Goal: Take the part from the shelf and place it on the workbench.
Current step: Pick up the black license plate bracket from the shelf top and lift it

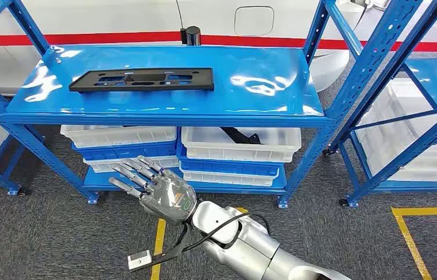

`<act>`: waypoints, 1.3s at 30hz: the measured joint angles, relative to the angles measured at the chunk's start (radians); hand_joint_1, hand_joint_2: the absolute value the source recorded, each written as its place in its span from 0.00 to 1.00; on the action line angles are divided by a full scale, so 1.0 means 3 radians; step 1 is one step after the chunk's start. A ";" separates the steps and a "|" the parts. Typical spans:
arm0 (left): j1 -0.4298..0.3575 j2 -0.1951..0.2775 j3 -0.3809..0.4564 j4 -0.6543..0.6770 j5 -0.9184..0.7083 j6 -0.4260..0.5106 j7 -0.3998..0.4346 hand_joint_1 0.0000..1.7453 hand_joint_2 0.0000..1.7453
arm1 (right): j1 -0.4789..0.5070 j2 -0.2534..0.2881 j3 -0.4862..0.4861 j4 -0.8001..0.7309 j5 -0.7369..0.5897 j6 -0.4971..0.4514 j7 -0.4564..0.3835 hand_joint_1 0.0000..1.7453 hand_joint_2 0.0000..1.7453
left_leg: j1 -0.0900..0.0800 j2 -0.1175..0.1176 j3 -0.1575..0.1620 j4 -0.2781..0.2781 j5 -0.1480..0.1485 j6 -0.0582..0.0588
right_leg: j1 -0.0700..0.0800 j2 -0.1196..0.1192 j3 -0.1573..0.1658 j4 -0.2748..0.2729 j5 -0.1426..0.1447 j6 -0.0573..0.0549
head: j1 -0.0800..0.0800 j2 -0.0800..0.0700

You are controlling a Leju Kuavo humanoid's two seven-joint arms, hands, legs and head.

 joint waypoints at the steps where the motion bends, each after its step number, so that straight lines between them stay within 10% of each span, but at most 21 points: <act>1: 0.0000 0.0000 0.0004 0.0000 0.0000 0.0000 0.0000 0.00 0.00 | -0.0014 0.0000 0.0002 0.0011 -0.0007 -0.0018 0.0021 0.00 1.00 | 0.0000 0.0000 0.0000 0.0000 0.0000 0.0000 | 0.0000 0.0000 0.0000 0.0000 0.0000 0.0000 | 0.0000 0.0000; 16: 0.0000 -0.0005 0.0106 0.0000 0.0000 0.0037 0.0045 0.00 0.00 | -0.0169 0.0017 -0.0082 0.0127 0.0097 -0.0209 0.0371 0.00 1.00 | 0.0012 0.0003 -0.0010 0.0006 0.0004 0.0048 | -0.0023 0.0001 -0.0033 0.0039 -0.0015 0.0032 | 0.0001 0.0000; 22: 0.0001 -0.0013 0.0126 0.0000 -0.0008 0.0033 0.0045 0.00 0.00 | -0.0164 0.0020 -0.0124 0.0133 0.0164 -0.0238 0.0432 0.00 1.00 | 0.0034 0.0010 0.0004 -0.0013 0.0009 0.0068 | -0.0009 0.0002 -0.0561 0.1026 -0.0347 -0.0007 | 0.0008 0.0000; 26: 0.0002 -0.0032 0.0147 0.0000 -0.0010 0.0033 0.0046 0.00 0.00 | -0.0174 0.0021 -0.0171 0.0128 0.0186 -0.0240 0.0438 0.00 1.00 | 0.0037 -0.0001 0.0050 -0.0008 -0.0026 0.0032 | -0.0005 -0.0020 -0.0257 0.0325 -0.0010 0.0055 | 0.0009 0.0000; 32: -0.0001 -0.0060 0.0152 -0.0001 -0.0015 0.0035 0.0053 0.00 0.00 | -0.0193 0.0039 -0.0228 0.0113 0.0175 -0.0239 0.0440 0.00 1.00 | 0.0043 0.0009 0.0050 0.0023 -0.0097 -0.0072 | 0.0010 -0.0003 -0.0105 0.0032 0.0062 -0.0072 | 0.0004 0.0000; 37: 0.0004 -0.0078 0.0164 0.0000 -0.0024 0.0036 0.0056 0.00 0.00 | -0.0221 0.0078 -0.0260 0.0089 0.0166 -0.0233 0.0438 0.00 1.00 | 0.0108 -0.0080 -0.0395 0.0837 -0.0415 -0.0178 | -0.0021 0.0030 -0.0053 0.0015 0.0034 -0.0157 | -0.0003 0.0000; 39: 0.0007 -0.0081 0.0171 0.0000 -0.0025 0.0036 0.0060 0.00 0.00 | -0.0218 0.0082 -0.0262 0.0087 0.0170 -0.0233 0.0437 0.00 1.00 | 0.0141 -0.0085 -0.0490 0.0875 -0.0310 -0.0206 | -0.0028 0.0051 -0.0035 0.0017 0.0017 -0.0156 | -0.0003 0.0000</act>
